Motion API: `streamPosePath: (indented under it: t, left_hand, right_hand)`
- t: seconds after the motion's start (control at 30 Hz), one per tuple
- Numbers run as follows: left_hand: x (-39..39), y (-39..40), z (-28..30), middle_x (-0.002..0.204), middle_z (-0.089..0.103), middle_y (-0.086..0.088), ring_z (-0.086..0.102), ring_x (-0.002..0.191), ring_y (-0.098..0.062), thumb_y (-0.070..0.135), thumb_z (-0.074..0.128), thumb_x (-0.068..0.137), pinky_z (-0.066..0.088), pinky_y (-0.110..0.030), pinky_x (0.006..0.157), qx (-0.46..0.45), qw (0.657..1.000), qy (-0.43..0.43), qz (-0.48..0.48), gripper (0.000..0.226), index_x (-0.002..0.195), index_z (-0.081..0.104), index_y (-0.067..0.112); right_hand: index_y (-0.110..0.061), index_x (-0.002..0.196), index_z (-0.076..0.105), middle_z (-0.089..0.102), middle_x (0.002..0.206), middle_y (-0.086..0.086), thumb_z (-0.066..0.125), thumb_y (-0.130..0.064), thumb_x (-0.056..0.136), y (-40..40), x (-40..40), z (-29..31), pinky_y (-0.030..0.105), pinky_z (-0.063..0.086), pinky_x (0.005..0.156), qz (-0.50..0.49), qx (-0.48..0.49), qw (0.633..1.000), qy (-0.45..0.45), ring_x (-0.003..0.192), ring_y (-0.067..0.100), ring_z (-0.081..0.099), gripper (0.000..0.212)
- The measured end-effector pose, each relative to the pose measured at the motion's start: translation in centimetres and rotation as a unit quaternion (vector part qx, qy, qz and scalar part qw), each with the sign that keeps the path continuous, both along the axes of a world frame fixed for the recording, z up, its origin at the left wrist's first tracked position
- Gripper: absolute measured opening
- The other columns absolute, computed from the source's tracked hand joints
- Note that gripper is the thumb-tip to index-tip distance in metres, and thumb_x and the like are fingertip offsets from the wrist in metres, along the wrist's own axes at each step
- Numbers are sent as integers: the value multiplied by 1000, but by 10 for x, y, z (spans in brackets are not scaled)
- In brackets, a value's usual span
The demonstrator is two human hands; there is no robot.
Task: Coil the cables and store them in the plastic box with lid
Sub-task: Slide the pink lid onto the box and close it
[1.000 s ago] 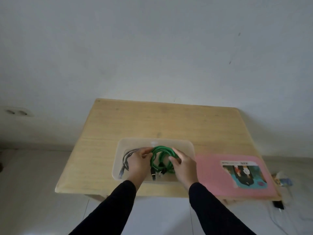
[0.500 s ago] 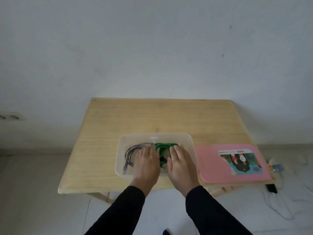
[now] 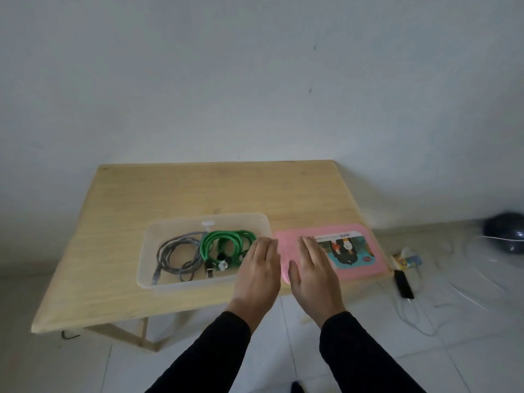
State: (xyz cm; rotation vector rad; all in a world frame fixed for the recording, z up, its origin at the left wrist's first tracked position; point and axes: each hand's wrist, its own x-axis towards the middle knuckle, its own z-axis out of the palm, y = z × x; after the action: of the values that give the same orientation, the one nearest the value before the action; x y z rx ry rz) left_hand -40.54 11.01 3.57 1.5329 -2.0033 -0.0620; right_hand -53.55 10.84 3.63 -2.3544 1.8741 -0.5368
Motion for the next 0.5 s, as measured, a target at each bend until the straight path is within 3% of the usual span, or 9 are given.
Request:
streamPosePath:
  t: [0.13,0.23,0.37,0.43,0.5]
  left_hand:
    - [-55,-11,-11,95,65,-13,62,89,-26,9,47,86,54,-32,77,15,1000,9,-9,23,99,62,-2]
    - [-87,-24,-30,92,66,-18,65,86,-32,1,64,78,57,-37,74,66,997,13,21,20,97,63,-6]
    - [-104,-39,-59,97,62,-30,62,92,-45,-12,72,63,58,-49,70,191,975,36,107,42,102,57,-14]
    - [-106,-40,-75,103,58,-36,58,97,-52,-12,67,67,54,-56,77,208,967,21,142,44,107,53,-18]
    - [-105,-40,-87,108,55,-40,54,102,-55,1,55,78,49,-59,88,207,963,0,173,40,113,50,-18]
  right_hand:
    - [2,129,47,54,131,19,30,-32,90,-15,-68,-10,44,48,97,-33,27,999,6,126,32,48,55]
    - [0,132,45,49,137,18,37,-28,90,-30,-118,-23,39,44,101,-46,42,998,18,129,30,44,51]
    - [1,135,40,46,139,18,48,-22,91,-54,-171,-47,37,37,106,-29,73,996,41,130,30,42,50]
    - [2,133,40,47,136,20,50,-21,91,-63,-187,-59,38,41,103,-30,93,994,40,127,31,43,49]
    - [2,133,41,45,137,21,48,-20,91,-71,-197,-68,39,41,102,-43,107,993,28,128,32,41,48]
